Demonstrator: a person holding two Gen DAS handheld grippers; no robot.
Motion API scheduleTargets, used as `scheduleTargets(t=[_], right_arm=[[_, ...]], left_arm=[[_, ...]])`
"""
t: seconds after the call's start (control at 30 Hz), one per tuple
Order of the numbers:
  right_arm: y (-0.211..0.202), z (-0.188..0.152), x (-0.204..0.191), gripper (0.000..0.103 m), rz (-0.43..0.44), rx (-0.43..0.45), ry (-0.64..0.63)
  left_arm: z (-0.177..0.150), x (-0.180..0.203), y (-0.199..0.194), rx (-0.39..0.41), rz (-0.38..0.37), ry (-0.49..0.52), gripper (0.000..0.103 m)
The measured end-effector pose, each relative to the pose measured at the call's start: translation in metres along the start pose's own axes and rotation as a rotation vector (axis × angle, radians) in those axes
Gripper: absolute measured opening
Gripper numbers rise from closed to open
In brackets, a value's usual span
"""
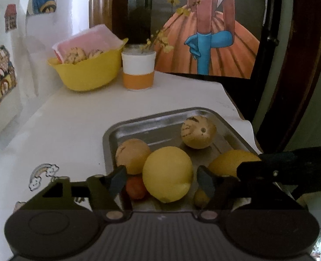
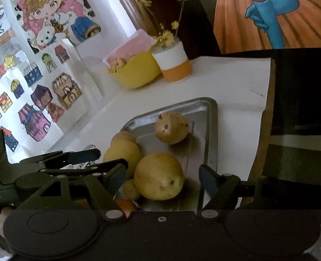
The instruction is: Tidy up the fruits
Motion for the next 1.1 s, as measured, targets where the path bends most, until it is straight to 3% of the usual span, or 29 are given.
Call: scheduleTargets(t=[0.47, 0.7, 1.1], right_arm=[[-0.027, 0.003, -0.007, 0.096, -0.022, 0.108, 0.007], [-0.034, 0.001, -0.025, 0.102, -0.063, 0.168, -0.044], [-0.048, -0.005, -0.052, 0.102, -0.118, 0.238, -0.103]], left_arm=[[0.006, -0.02, -0.031, 0.085, 0.029, -0.07, 0.102], [0.002, -0.034, -0.044, 0.109, 0.057, -0.122, 0.102], [-0.007, -0.048, -0.065, 0.143, 0.083, -0.154, 0.102]])
Point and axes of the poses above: each gripper's, at about its wrist camera, not at the fingertips, and y roughly the way its jaws point, x to its right, z to its top, the point moved 6 cm from there along y, roughly the way its jaws point, and after that the axes turned 4 degrees about -x, right-handed, at the moved point
